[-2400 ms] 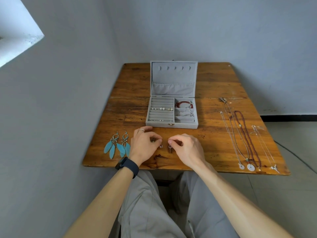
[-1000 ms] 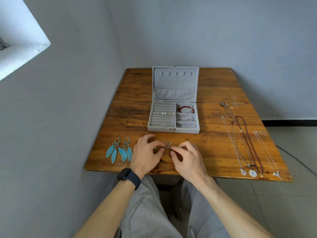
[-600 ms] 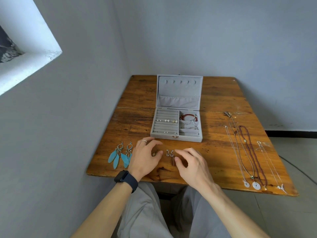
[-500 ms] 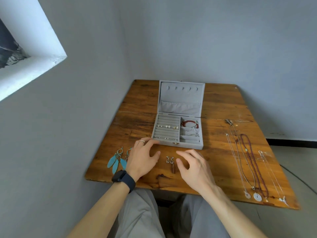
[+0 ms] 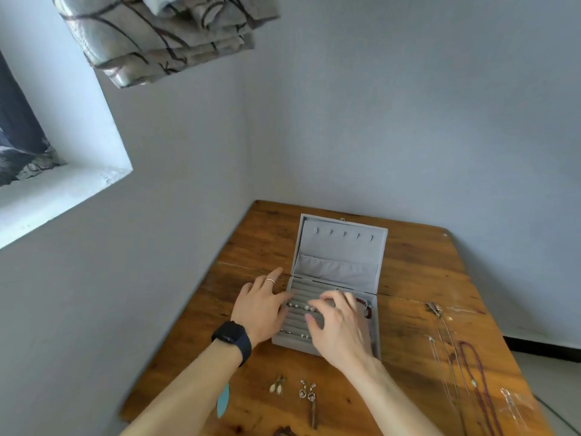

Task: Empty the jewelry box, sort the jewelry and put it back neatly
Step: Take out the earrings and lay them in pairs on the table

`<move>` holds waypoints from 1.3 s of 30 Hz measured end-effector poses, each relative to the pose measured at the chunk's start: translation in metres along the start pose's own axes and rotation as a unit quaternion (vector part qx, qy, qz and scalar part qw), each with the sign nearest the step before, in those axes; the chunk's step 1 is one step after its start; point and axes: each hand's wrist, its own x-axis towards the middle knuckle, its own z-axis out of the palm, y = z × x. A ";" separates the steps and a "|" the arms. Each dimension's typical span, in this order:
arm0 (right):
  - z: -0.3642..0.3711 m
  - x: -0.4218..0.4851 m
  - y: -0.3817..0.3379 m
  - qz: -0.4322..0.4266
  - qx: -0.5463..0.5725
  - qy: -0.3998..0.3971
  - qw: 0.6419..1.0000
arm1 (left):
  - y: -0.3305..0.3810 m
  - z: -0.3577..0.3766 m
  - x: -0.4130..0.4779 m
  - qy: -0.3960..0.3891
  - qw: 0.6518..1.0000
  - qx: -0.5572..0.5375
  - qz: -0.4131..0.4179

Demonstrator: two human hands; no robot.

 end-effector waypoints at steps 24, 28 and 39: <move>0.015 0.035 -0.019 -0.026 -0.027 -0.075 0.997 | -0.006 0.009 -0.065 0.088 0.910 -0.353 -0.200; -0.003 0.007 -0.019 -0.022 0.041 -0.010 0.999 | -0.001 0.005 -0.089 0.108 0.905 -0.366 -0.190; -0.017 -0.137 0.012 0.093 0.154 0.053 0.982 | 0.067 0.010 -0.129 0.089 0.955 -0.277 -0.053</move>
